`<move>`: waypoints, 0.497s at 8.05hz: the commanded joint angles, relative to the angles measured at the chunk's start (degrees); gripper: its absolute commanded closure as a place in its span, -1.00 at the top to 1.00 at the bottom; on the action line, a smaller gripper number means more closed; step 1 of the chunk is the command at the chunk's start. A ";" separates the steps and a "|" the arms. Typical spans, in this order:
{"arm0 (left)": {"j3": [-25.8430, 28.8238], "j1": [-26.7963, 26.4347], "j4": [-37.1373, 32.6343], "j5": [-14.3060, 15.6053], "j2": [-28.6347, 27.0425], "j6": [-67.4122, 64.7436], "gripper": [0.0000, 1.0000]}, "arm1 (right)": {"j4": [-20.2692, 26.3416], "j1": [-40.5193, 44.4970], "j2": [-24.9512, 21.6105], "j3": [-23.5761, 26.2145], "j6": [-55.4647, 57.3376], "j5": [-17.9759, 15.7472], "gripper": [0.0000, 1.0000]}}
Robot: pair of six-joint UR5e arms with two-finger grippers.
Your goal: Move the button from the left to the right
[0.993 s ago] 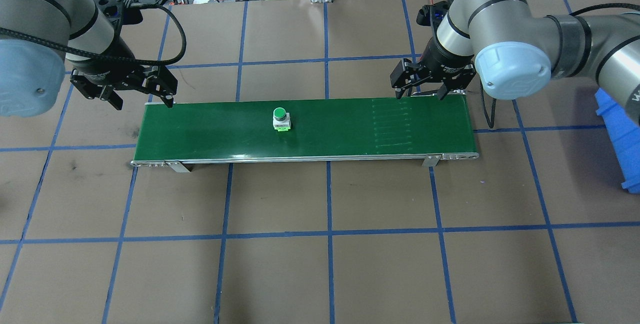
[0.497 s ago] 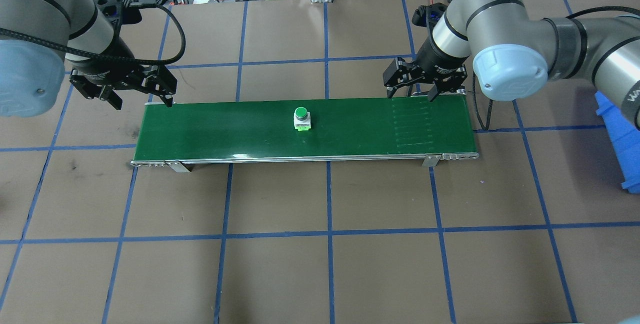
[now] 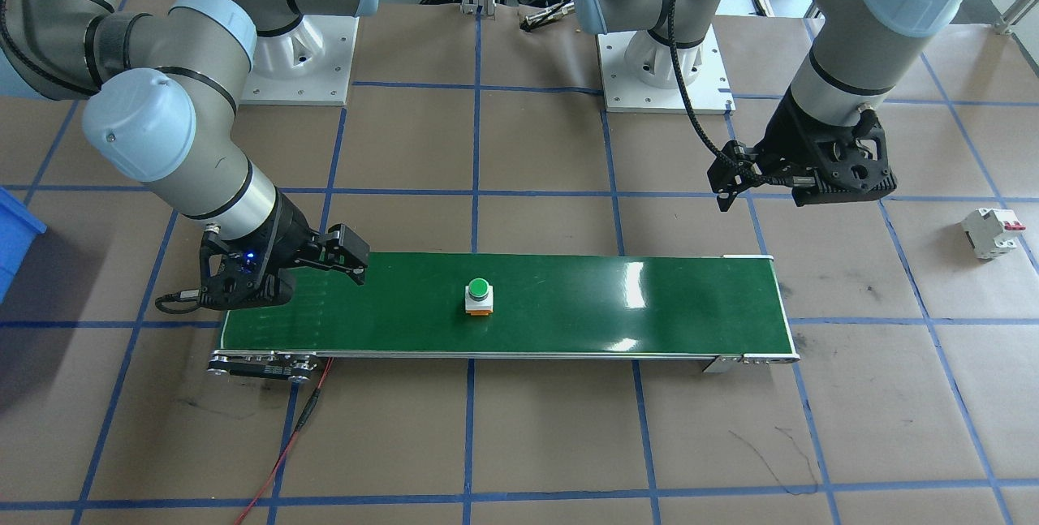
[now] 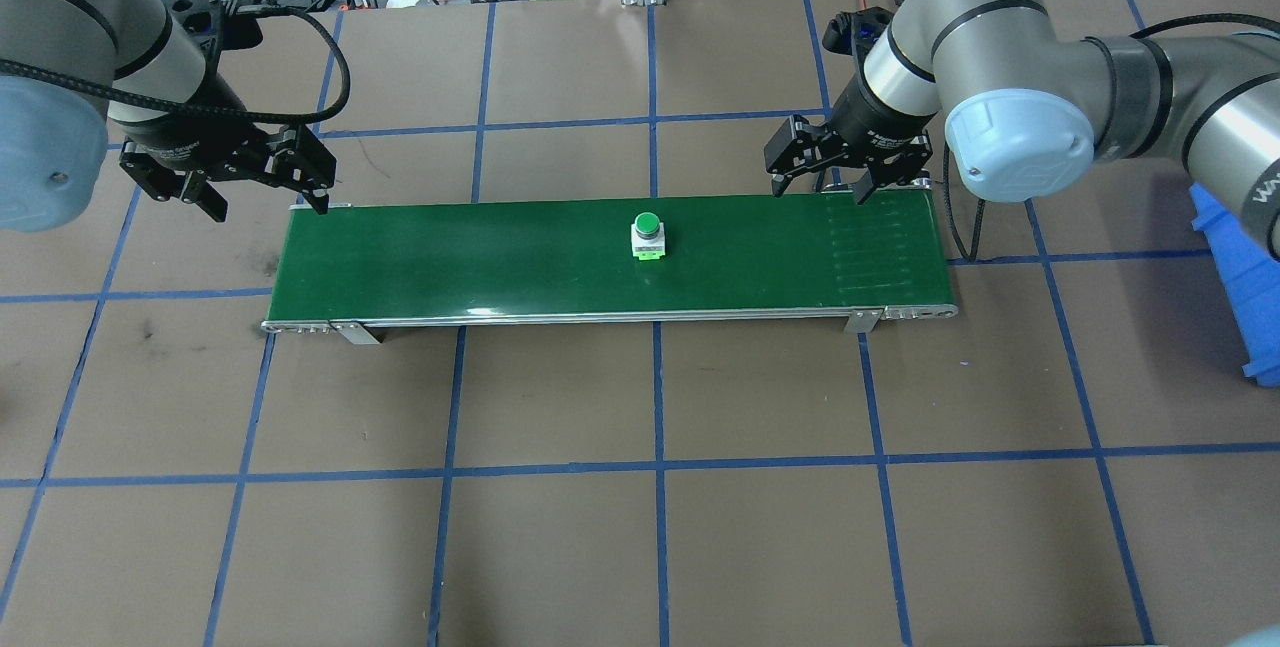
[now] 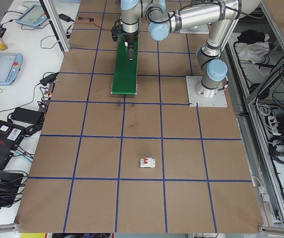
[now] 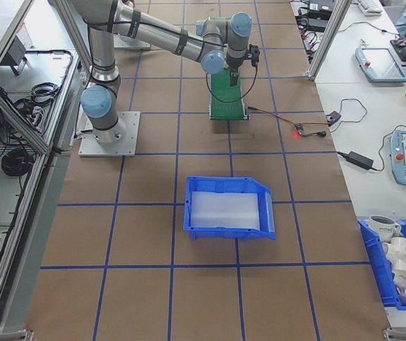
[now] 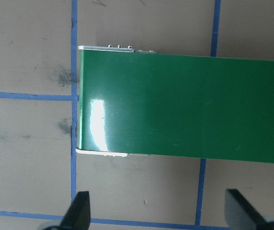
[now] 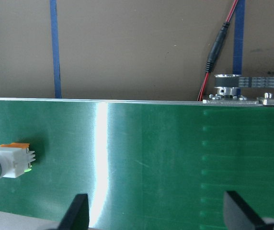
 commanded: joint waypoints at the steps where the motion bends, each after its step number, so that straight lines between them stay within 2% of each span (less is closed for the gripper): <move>1: 0.04 0.28 0.29 -0.08 -0.15 -0.01 1.00 | 0.00 0.00 0.05 0.07 0.06 0.28 1.00; 3: 0.04 0.20 0.29 0.01 -0.15 -0.10 1.00 | 0.00 0.09 0.05 0.07 1.54 3.35 1.00; 4: -0.05 0.28 0.03 0.09 -0.15 -0.01 1.00 | 0.00 0.18 0.05 0.07 2.68 3.54 1.00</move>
